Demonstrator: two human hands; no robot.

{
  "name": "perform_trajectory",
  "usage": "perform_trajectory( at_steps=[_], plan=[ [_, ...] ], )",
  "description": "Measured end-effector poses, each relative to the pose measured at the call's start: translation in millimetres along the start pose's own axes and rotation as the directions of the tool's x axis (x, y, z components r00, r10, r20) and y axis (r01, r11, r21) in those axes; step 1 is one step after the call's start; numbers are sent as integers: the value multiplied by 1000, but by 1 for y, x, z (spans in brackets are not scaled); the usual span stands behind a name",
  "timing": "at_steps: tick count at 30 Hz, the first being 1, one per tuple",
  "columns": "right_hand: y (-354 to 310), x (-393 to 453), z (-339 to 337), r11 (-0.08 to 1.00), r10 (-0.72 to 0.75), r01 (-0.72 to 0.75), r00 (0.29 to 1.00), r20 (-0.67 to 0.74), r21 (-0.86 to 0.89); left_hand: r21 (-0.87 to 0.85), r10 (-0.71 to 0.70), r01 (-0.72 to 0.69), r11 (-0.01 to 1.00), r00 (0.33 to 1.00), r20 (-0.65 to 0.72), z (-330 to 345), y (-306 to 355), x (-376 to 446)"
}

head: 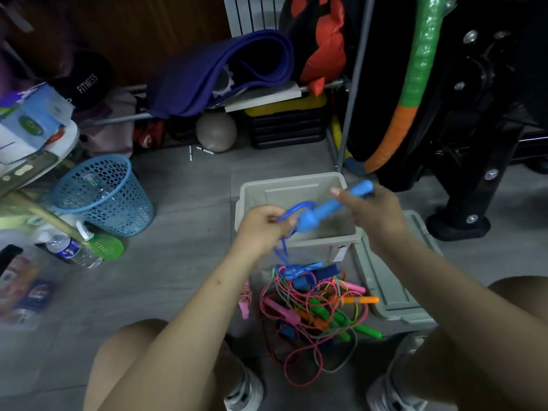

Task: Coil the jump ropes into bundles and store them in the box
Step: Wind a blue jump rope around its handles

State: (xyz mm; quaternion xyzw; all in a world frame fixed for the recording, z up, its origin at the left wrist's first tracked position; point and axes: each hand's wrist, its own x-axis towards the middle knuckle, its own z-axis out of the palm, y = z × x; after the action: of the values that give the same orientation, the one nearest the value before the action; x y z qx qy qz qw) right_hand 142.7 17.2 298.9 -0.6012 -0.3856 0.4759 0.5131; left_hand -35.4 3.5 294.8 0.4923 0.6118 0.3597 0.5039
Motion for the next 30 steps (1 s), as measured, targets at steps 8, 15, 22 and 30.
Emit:
perform_trajectory(
  at_steps=[8,15,22,30],
  plan=[
    [-12,9,-15,949,128,-162,982,140,269,-41,-115,108,993,955,-274,-22,-13,18],
    [-15,14,-27,996,-7,28,970,244,-84,-298,-157,58,953,935,-319,-31,-14,22],
    [-1,-14,-9,877,265,43,787,557,-478,-615,-181,87,784,979,-91,-8,2,7],
    [7,-20,8,909,298,-61,787,540,-412,-739,-205,95,667,977,-60,2,-2,9]
  ],
)
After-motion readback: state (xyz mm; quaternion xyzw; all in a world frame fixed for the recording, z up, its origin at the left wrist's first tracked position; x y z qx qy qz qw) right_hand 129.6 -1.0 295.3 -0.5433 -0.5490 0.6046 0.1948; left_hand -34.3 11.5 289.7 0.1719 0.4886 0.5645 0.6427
